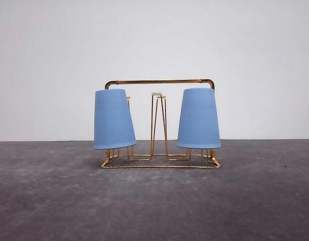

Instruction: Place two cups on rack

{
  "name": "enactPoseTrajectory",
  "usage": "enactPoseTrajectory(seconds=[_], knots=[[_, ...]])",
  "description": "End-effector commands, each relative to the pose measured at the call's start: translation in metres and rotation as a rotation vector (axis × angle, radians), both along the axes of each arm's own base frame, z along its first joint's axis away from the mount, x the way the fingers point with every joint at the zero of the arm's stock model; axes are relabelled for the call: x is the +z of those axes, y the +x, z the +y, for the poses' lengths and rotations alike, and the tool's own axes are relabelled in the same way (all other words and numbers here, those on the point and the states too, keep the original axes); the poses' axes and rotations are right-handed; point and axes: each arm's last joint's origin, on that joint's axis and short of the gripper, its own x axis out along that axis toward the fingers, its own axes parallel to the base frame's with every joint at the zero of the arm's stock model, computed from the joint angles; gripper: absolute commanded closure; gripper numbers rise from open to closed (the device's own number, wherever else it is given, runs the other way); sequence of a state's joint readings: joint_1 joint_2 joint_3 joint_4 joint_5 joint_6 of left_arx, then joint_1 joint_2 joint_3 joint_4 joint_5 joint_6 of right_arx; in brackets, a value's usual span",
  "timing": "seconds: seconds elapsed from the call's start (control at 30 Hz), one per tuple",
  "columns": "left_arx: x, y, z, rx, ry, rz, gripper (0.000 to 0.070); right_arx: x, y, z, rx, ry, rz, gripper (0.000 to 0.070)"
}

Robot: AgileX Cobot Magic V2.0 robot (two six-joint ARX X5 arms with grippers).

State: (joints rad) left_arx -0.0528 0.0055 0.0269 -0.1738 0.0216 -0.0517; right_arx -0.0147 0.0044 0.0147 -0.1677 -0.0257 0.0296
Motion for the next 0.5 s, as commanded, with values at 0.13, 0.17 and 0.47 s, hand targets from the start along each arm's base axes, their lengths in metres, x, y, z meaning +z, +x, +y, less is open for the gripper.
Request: enactPoseTrajectory(seconds=[0.13, 0.17, 0.47], knots=[[-0.0034, 0.0009, 0.0001, 0.002, 0.009, -0.002, 0.07, 0.0001, 0.0002, -0.0001, -0.001, -0.005, -0.008, 0.0664], [-0.0034, 0.0009, 0.0001, 0.002, 0.009, -0.002, 0.07, 0.0001, 0.0002, -0.0001, -0.001, -0.005, -0.008, 0.0664], [-0.0034, 0.0009, 0.0001, 0.002, 0.009, -0.002, 0.07, 0.0001, 0.0002, -0.0001, -0.001, -0.005, -0.008, 0.0664]])
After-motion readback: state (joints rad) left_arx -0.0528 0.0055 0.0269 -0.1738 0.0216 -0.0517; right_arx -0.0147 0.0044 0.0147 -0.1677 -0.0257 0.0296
